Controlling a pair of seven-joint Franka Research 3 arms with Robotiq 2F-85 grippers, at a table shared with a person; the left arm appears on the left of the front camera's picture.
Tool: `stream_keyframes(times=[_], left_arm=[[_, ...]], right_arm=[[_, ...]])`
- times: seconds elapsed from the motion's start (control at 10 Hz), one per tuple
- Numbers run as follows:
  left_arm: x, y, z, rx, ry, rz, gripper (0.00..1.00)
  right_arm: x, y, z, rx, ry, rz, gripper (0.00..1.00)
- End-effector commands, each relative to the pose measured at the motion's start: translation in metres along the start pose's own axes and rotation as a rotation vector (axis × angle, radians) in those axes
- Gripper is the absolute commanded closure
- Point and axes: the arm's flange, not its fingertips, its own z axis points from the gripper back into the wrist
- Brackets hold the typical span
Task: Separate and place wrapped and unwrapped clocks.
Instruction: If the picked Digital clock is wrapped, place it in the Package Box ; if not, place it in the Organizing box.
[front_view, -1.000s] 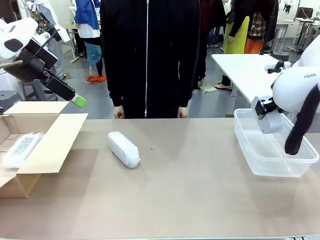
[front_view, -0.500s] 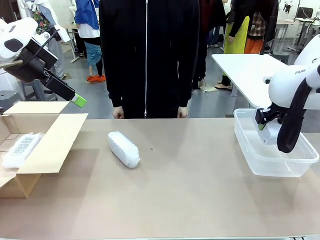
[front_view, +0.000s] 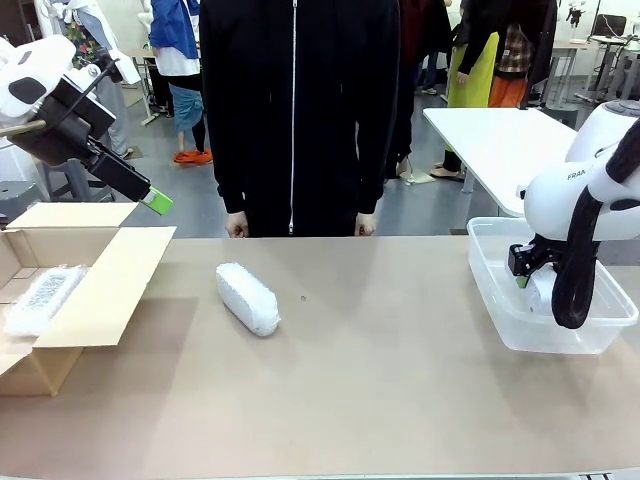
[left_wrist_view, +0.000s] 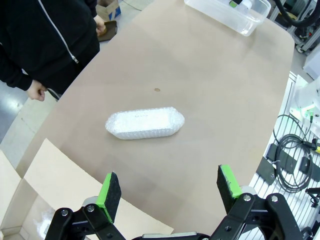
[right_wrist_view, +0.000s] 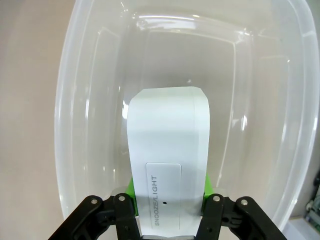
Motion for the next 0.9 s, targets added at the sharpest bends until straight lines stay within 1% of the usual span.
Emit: stream_keyframes(times=[0.0, 0.1, 0.5, 0.8], left_arm=[[0.001, -0.002, -0.001, 0.012, -0.006, 0.012, 0.0], [0.001, -0.002, -0.001, 0.012, -0.006, 0.012, 0.0], [0.001, -0.002, -0.001, 0.012, -0.006, 0.012, 0.0], [0.001, -0.002, -0.001, 0.012, -0.006, 0.012, 0.0]], right_arm=[[0.002, 0.0, 0.008, -0.032, -0.001, -0.01, 0.0], [0.004, -0.002, 0.014, -0.028, -0.009, -0.016, 0.0], [0.008, -0.003, 0.023, -0.007, 0.02, -0.006, 0.0], [0.01, 0.0, 0.026, -0.001, 0.003, 0.002, 0.0]])
